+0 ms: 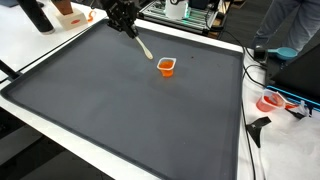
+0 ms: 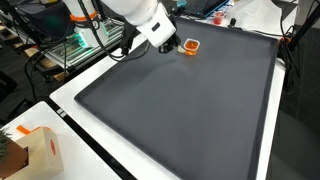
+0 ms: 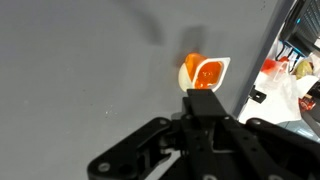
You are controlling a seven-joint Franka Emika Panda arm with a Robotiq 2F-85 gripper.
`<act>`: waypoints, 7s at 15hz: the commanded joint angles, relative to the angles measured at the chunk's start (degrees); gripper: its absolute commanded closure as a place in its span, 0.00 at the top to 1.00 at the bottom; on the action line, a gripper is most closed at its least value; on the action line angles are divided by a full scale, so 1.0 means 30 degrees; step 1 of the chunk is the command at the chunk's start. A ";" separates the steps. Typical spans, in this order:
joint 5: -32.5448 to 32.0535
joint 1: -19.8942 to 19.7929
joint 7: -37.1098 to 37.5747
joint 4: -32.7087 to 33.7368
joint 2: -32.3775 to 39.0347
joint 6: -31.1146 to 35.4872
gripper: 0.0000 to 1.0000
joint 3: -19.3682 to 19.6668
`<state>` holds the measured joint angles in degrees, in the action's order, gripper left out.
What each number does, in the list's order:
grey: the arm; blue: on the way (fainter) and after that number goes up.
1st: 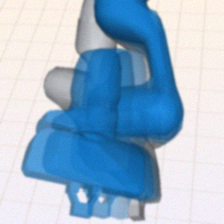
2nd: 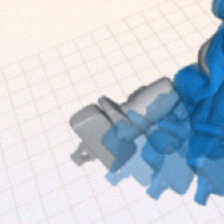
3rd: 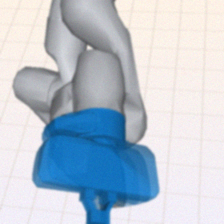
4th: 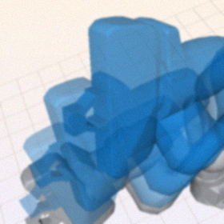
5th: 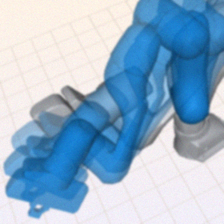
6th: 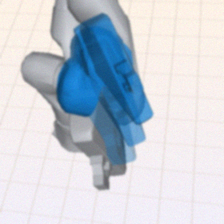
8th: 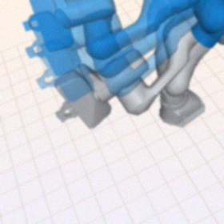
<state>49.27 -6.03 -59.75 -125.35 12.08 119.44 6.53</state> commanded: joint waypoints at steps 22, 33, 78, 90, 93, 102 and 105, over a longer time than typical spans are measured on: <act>-0.4171 0.2259 0.9958 0.0041 -0.3090 0.2151 0.03 -0.2461; -1.5020 0.4356 1.9595 -0.0063 -0.3802 0.4205 0.03 -0.4386; -3.1491 1.1558 3.7370 1.0063 0.5511 -0.9375 0.03 -0.5892; -3.1634 1.2302 3.9154 1.1867 0.7508 -1.1264 0.03 -0.5536; -3.1588 1.2162 3.9141 1.1863 0.7588 -1.0963 0.03 -0.5509; -3.0969 1.1564 3.8239 1.1802 0.7202 -1.0286 0.03 -0.5660; -3.0776 1.1309 3.7820 1.1705 0.6910 -0.9872 0.03 -0.5695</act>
<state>-44.39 29.02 55.66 -89.73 33.99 88.35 -10.12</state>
